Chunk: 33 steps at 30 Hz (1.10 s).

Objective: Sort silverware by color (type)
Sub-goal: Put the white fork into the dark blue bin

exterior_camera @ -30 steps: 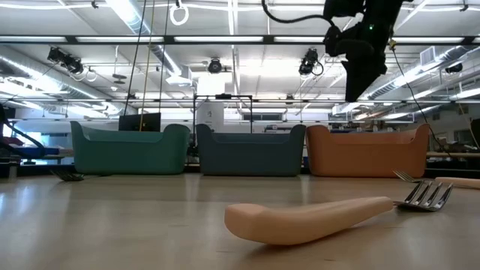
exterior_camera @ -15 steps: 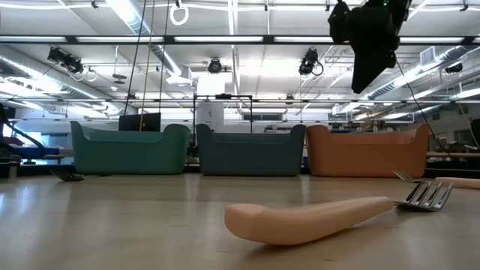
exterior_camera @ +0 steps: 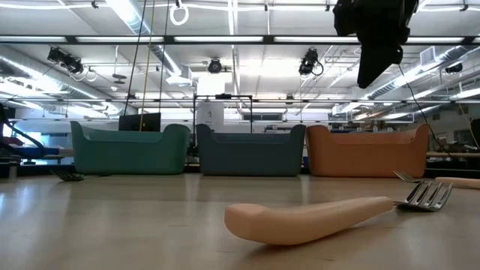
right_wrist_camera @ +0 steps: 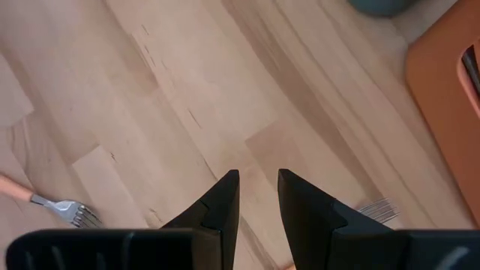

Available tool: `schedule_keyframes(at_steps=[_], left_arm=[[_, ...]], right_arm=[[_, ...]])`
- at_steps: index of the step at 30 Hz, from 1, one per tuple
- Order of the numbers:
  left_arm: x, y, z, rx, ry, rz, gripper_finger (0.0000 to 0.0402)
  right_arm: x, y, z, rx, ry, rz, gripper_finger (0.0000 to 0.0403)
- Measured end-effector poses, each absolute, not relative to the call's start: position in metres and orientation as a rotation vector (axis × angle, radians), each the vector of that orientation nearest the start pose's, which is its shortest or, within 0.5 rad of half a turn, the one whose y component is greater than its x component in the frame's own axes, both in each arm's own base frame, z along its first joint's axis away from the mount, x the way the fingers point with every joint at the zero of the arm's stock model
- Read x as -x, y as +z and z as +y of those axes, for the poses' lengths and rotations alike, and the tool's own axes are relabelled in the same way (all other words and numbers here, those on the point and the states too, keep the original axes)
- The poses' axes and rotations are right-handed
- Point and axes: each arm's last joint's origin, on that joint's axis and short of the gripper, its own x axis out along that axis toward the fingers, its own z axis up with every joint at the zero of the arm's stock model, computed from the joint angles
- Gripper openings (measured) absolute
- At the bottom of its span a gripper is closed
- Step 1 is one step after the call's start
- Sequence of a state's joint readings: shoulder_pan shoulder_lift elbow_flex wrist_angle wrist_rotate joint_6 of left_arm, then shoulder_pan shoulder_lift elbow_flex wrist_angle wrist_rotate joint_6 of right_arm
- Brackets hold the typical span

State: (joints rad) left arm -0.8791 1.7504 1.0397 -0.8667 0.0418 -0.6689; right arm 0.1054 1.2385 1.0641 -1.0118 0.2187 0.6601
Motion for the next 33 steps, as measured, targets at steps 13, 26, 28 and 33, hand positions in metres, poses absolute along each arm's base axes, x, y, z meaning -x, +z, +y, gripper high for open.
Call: schedule_keyframes(at_steps=[13, 26, 28, 33], left_arm=[[-0.184, 0.152, -0.226, -0.274, -0.310, 1.580, 0.0108], [-0.185, 0.145, -0.233, -0.369, -0.445, 1.546, 0.0108], [-0.186, 0.140, -0.234, -0.376, -0.432, 1.566, 0.0108], [-0.186, 0.130, -0.235, -0.390, -0.411, 1.604, 0.0108]], right_arm=[[-0.221, 0.281, 0.018, -0.371, -0.482, 1.076, 0.0101], [-0.221, 0.281, 0.018, -0.347, -0.467, 1.082, 0.0101], [-0.221, 0.281, 0.018, -0.346, -0.467, 1.082, 0.0101], [-0.221, 0.281, 0.018, -0.346, -0.465, 1.083, 0.0101]])
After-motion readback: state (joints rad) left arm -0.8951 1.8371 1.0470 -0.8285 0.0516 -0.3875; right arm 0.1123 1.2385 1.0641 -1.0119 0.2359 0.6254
